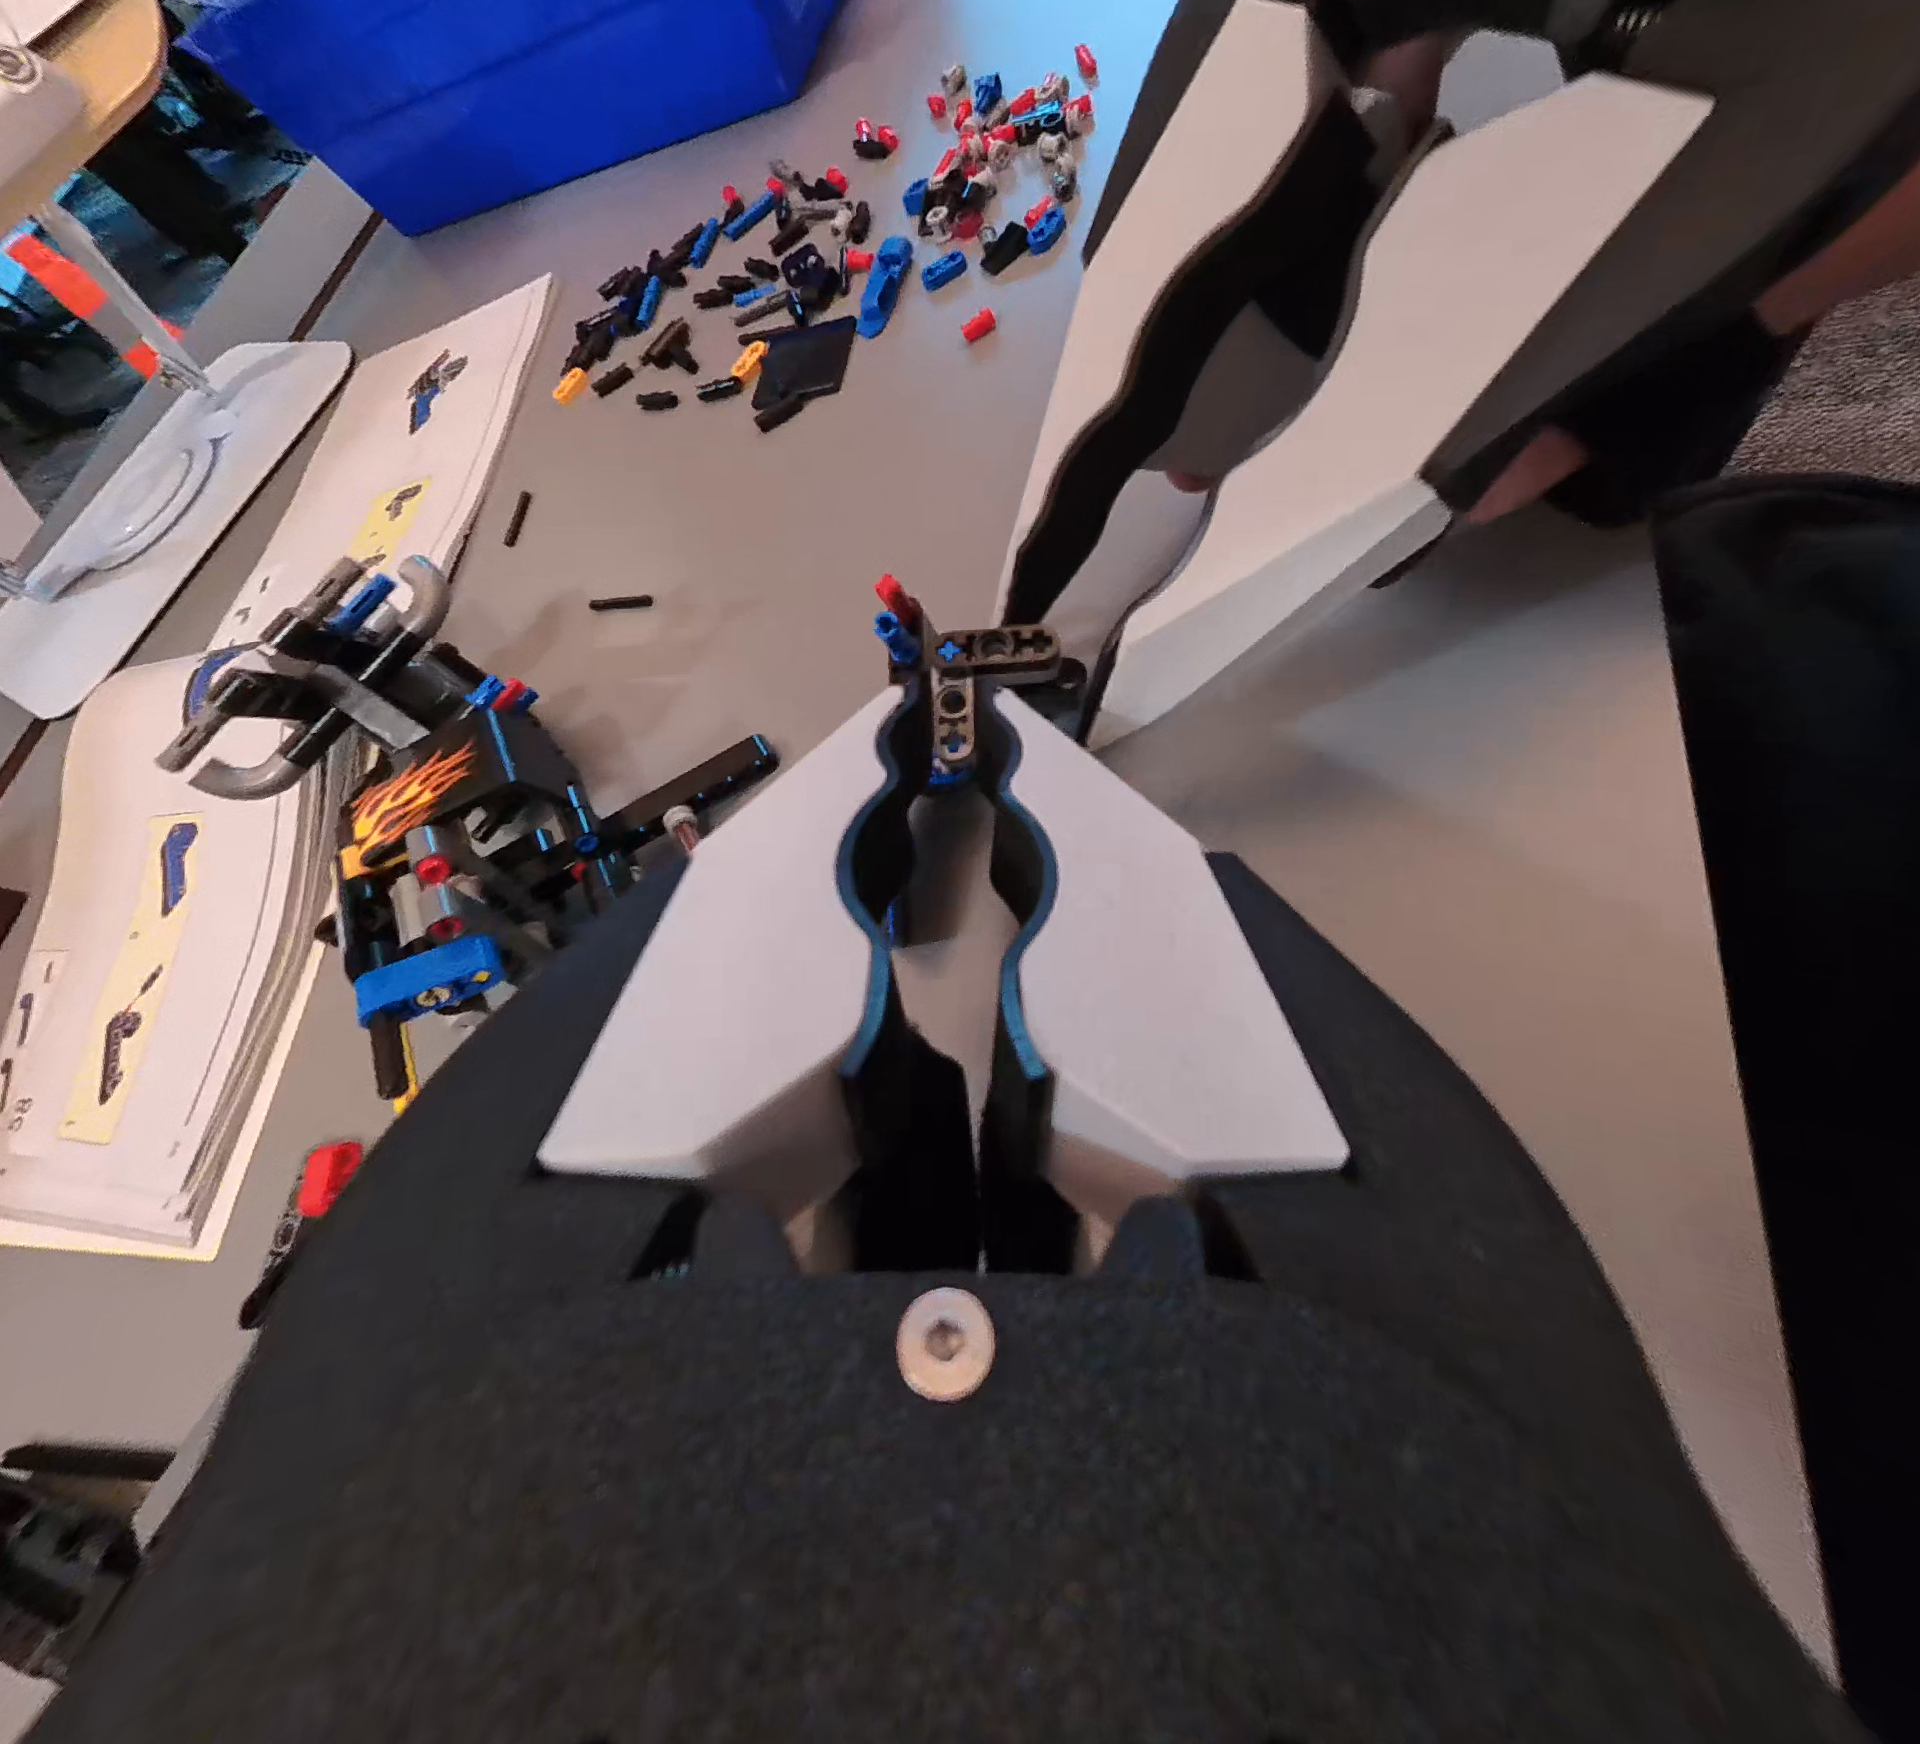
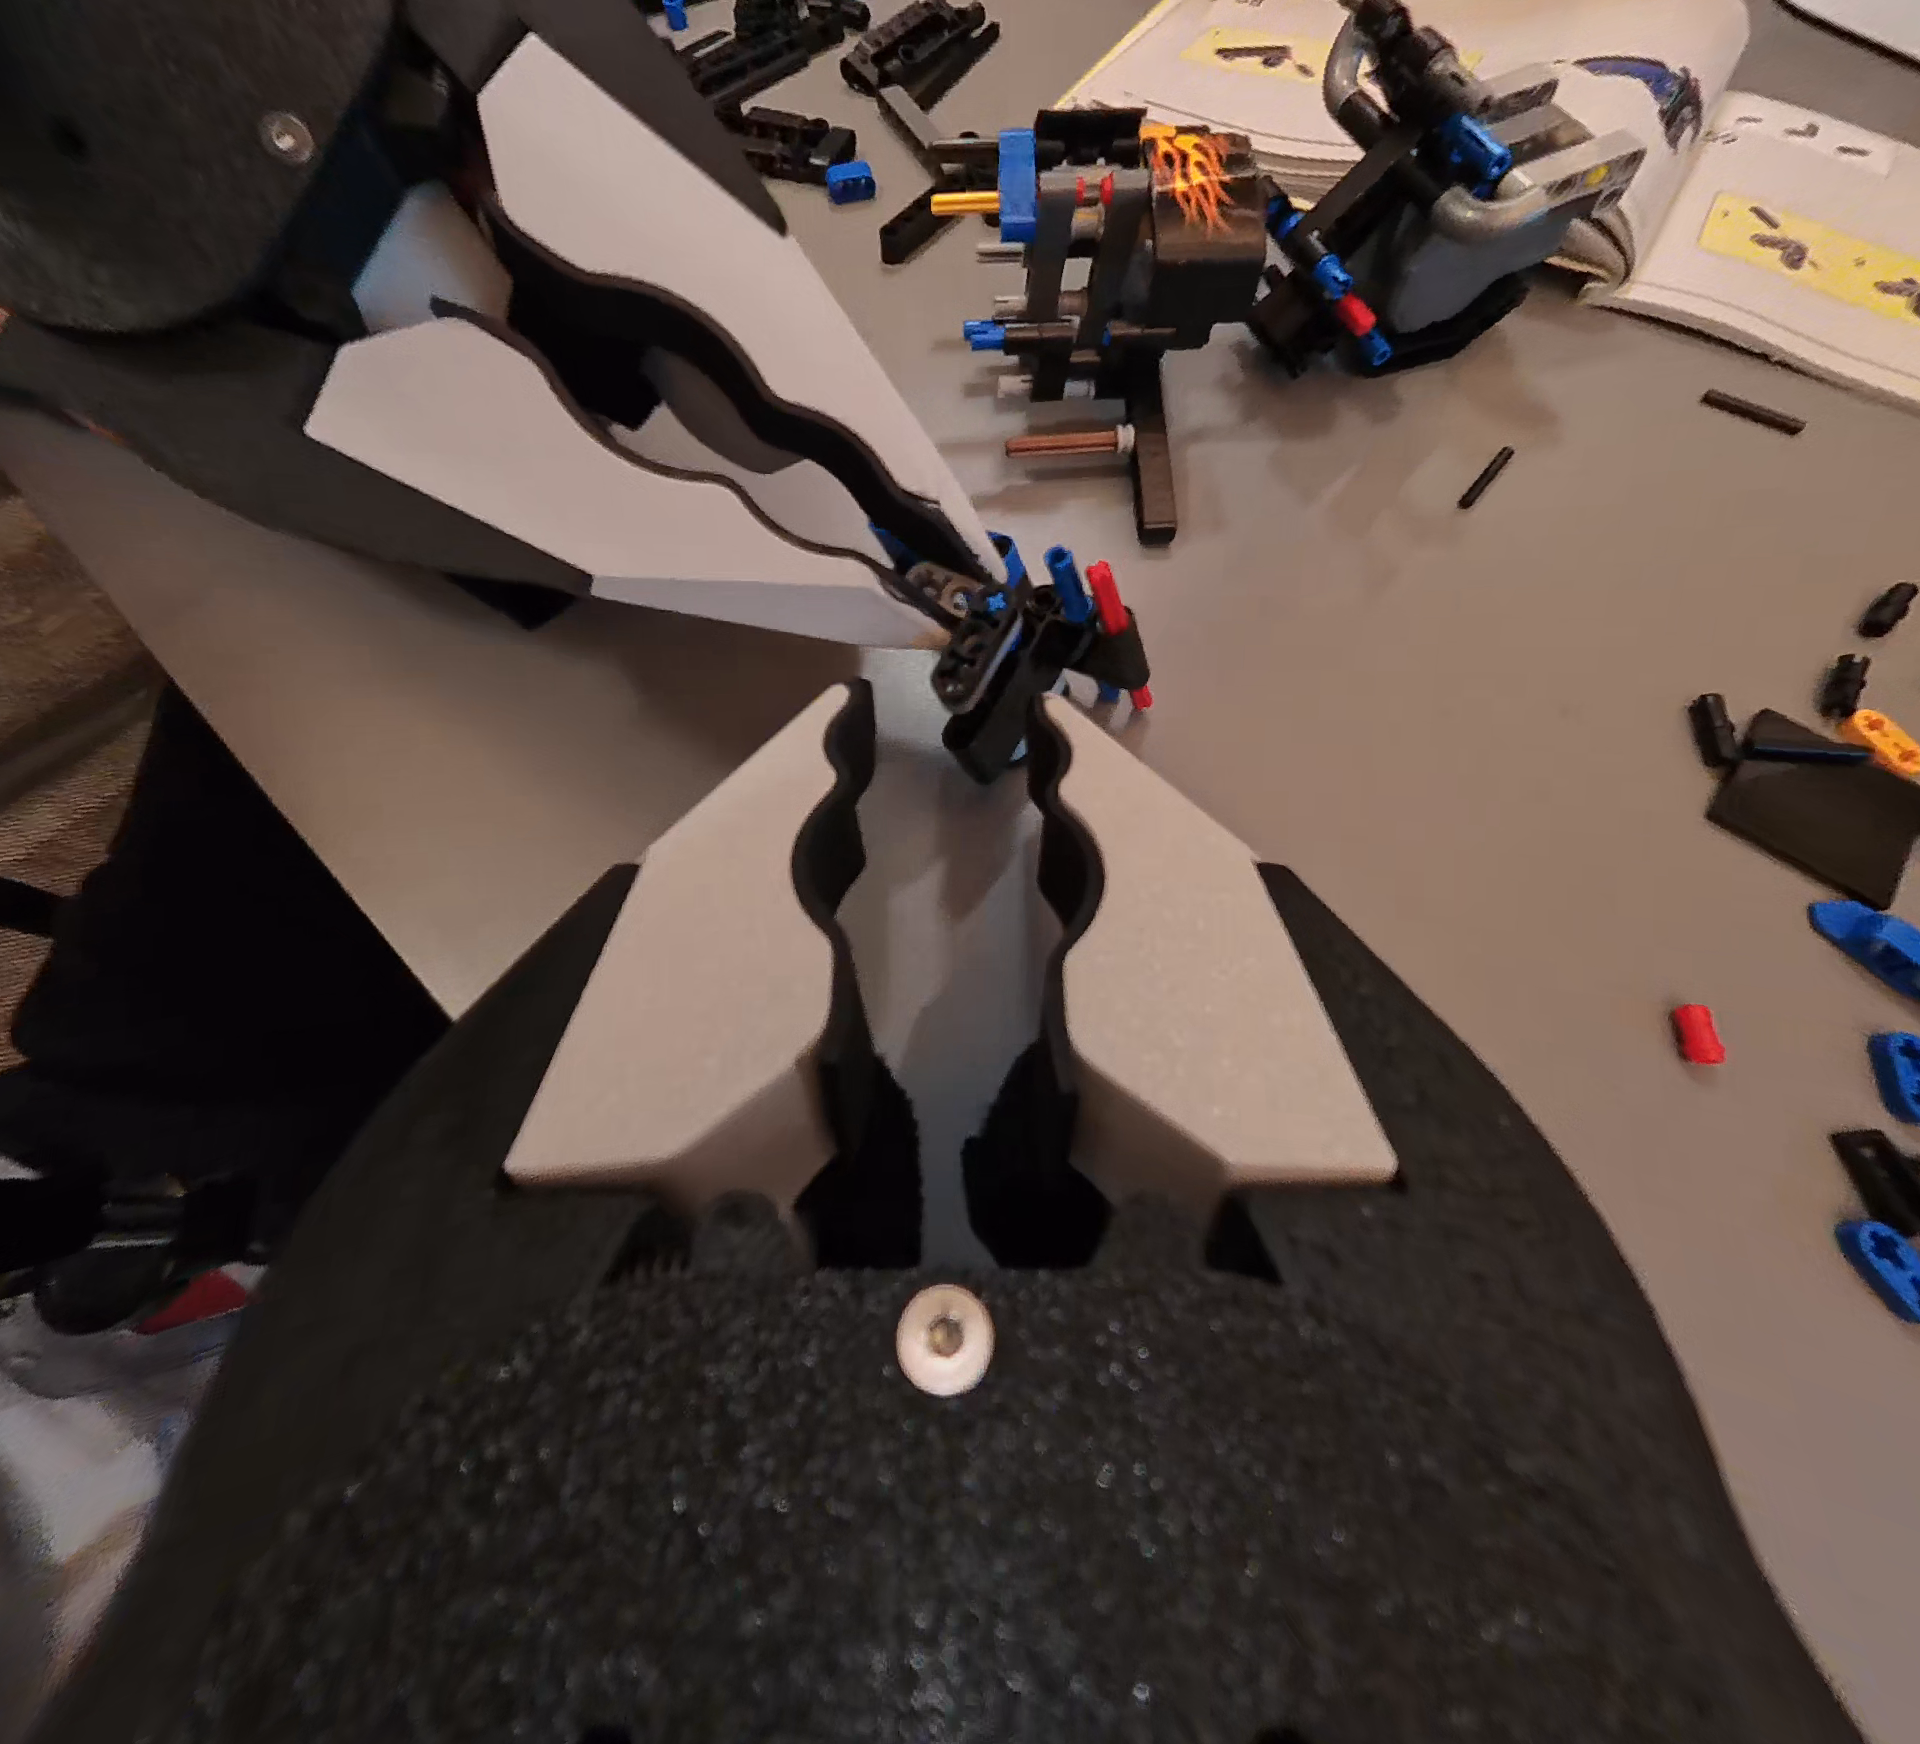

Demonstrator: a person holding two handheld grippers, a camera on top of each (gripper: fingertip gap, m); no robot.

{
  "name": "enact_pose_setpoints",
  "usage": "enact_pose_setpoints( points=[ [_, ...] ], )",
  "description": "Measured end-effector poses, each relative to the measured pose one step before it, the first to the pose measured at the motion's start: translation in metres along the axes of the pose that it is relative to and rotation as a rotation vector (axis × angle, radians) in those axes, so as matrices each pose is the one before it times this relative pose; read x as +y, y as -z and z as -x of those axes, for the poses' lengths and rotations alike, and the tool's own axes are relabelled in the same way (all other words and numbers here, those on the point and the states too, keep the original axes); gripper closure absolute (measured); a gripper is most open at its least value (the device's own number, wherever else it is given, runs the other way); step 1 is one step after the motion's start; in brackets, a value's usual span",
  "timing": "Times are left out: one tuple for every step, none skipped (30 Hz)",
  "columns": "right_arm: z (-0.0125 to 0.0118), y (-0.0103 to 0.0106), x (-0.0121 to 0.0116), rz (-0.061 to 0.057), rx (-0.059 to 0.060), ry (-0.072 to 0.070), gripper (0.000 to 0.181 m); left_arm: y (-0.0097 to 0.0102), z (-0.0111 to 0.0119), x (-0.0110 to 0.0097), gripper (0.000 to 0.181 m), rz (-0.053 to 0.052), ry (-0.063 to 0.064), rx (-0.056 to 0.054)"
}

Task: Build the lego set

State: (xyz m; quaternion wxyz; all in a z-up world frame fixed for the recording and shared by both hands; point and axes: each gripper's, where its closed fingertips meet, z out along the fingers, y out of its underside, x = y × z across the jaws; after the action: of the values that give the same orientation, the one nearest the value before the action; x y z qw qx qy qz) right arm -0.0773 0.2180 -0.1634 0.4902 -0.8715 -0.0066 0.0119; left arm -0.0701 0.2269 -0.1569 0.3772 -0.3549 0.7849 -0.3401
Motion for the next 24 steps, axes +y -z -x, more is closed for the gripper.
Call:
enact_pose_setpoints(
  points=[
    [0.00045,-0.00001,0.00007,0.0004,-0.0147,-0.0142,0.153,-0.00021,0.0005,0.00026,0.175,0.0022,0.0024,-0.002],
    [0.0005,0.00019,-0.00011,-0.0007,-0.0164,-0.0156,0.153,-0.0002,0.00019,0.0002,0.175,0.0015,0.0048,0.0032],
    [0.00039,0.00039,-0.00049,-0.0034,-0.0182,-0.0174,0.153,0.00025,0.00039,-0.0002,0.175,-0.0017,0.0075,0.003],
    [0.00021,0.00074,-0.00079,-0.0065,-0.0206,-0.0225,0.153,0.00017,0.00023,-0.00019,0.175,-0.0021,0.007,0.0041],
    [-0.00062,0.00106,-0.0012,-0.0089,-0.0205,-0.0302,0.153,0.0001,0.00015,-0.00002,0.175,-0.0001,0.0053,0.0038],
    [-0.00034,0.00121,-0.00133,-0.0089,-0.0265,-0.0349,0.153,0.00012,0.0005,-0.00007,0.175,-0.0008,0.0044,-0.0003],
    [-0.00084,0.00125,-0.00127,-0.0061,-0.0287,-0.0436,0.151,-0.00003,0.00055,0.0,0.175,-0.0004,0.0028,-0.0021],
    [-0.00135,0.00104,-0.00173,-0.0053,-0.031,-0.0492,0.147,0.00012,0.00078,-0.00013,0.175,-0.0004,0.0022,-0.0051],
    [-0.00104,0.0006,-0.00133,-0.0001,-0.0352,-0.0476,0.143,0.00022,0.00071,-0.00033,0.175,-0.003,0.0012,-0.0044],
    [-0.00054,-0.00053,-0.00034,0.0102,-0.0376,-0.0452,0.139,-0.00007,-0.00013,0.0001,0.175,0.0007,-0.0022,-0.0012],
    [0.00075,-0.00174,0.00116,0.0247,-0.0413,-0.0332,0.132,-0.00008,-0.00018,0.00019,0.175,0.0015,-0.0056,-0.0032],
    [0.0011,-0.00246,0.00249,0.0335,-0.0323,-0.0099,0.125,0.00014,0.0001,-0.00026,0.175,-0.0015,-0.0072,-0.0069],
    [-0.00064,-0.00252,0.00252,0.0344,-0.0052,0.0152,0.123,0.00003,-0.00009,0.0,0.175,0.0003,-0.0084,-0.0063],
    [-0.00124,-0.00237,0.0016,0.03,0.0158,0.0493,0.124,0.00006,-0.00001,-0.00001,0.175,0.0003,-0.0066,-0.006],
    [-0.0026,-0.00269,0.00262,0.0371,0.0361,0.0688,0.124,0.00042,0.00121,-0.00018,0.175,-0.0024,-0.0003,-0.0095],
    [-0.00505,-0.00247,0.00286,0.0355,0.0588,0.073,0.125,0.00071,0.00174,-0.00062,0.175,-0.006,0.0061,-0.0084],
    [-0.00681,-0.00215,0.00193,0.0237,0.0755,0.0676,0.128,0.00108,0.00248,-0.00054,0.175,-0.0067,0.0108,-0.009],
    [-0.00538,-0.00228,0.0024,0.0223,0.0683,0.0524,0.132,0.00085,0.00264,0.00009,0.175,-0.0035,0.0117,-0.0089],
    [-0.00123,-0.00219,0.00178,0.0165,0.0406,0.0397,0.135,0.0003,0.00221,0.00085,0.175,0.003,0.0084,-0.0076],
    [-0.00005,-0.00095,0.00004,0.0014,0.0297,0.0288,0.141,0.00019,0.00169,0.00035,0.175,0.0007,0.005,-0.0075],
    [-0.00044,-0.00067,-0.00132,-0.0071,0.0294,0.0233,0.147,0.00032,0.00102,-0.00045,0.175,-0.0036,0.0036,-0.0052],
    [-0.00221,-0.0002,-0.00096,-0.0036,0.0395,0.0268,0.157,0.00048,0.0011,-0.00059,0.175,-0.0037,0.0027,-0.0069],
    [-0.00358,-0.0002,-0.00129,-0.0056,0.048,0.0311,0.165,0.00105,0.00174,-0.00116,0.175,-0.0084,0.0052,-0.0087],
    [-0.00449,0.00045,-0.00186,-0.011,0.0527,0.0337,0.172,0.00273,0.00329,-0.00333,0.175,-0.0207,0.0106,-0.0142]
  ],
)
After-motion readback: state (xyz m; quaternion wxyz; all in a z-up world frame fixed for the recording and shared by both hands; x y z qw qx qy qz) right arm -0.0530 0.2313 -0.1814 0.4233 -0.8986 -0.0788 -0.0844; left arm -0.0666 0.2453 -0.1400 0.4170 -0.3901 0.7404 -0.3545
